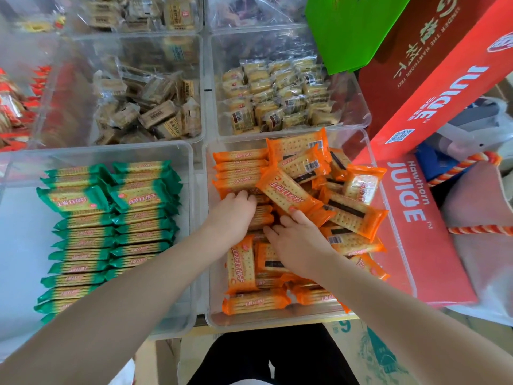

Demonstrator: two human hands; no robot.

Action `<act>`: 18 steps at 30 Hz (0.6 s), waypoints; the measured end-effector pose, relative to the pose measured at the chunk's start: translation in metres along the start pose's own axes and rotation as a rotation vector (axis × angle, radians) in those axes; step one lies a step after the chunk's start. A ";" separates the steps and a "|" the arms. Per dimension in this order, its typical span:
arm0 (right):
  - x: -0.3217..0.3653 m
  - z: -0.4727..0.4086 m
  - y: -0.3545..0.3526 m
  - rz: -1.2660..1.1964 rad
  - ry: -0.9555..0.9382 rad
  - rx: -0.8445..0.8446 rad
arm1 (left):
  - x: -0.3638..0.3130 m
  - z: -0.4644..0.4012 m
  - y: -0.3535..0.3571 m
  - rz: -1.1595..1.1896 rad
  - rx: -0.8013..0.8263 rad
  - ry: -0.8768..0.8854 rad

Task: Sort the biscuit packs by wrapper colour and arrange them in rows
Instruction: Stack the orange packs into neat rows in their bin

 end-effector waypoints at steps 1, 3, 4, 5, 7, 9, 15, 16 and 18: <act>0.001 -0.001 0.001 -0.006 -0.005 -0.001 | 0.001 -0.001 0.000 0.003 0.006 -0.010; 0.003 -0.005 0.002 -0.032 -0.016 0.001 | 0.004 -0.003 0.000 -0.003 0.023 -0.020; 0.005 -0.006 0.004 -0.048 -0.012 0.016 | 0.005 -0.004 0.001 -0.008 0.028 -0.021; 0.007 -0.009 0.006 -0.059 -0.005 0.037 | 0.005 -0.005 0.001 -0.011 0.030 -0.018; 0.010 -0.011 0.011 -0.079 0.010 0.055 | 0.006 -0.006 0.001 -0.017 0.032 -0.015; 0.010 -0.013 0.014 -0.101 0.026 0.056 | 0.006 -0.006 0.002 -0.019 0.029 -0.016; 0.007 -0.010 0.012 -0.168 -0.031 0.112 | 0.003 0.000 0.000 -0.028 -0.025 0.025; 0.006 -0.008 0.011 -0.177 -0.040 0.110 | 0.001 0.001 0.001 -0.045 -0.034 0.044; 0.005 -0.005 0.008 -0.171 -0.067 0.096 | -0.003 0.004 0.007 -0.079 -0.041 0.076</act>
Point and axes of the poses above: each hand's wrist, its own z-axis away from the middle knuckle, its own y-axis out of the palm, x = y × z, the point moved 7 cm from there along -z, towards the middle knuckle, and after that the axes turned 8 degrees about z, right-handed, at the moved point
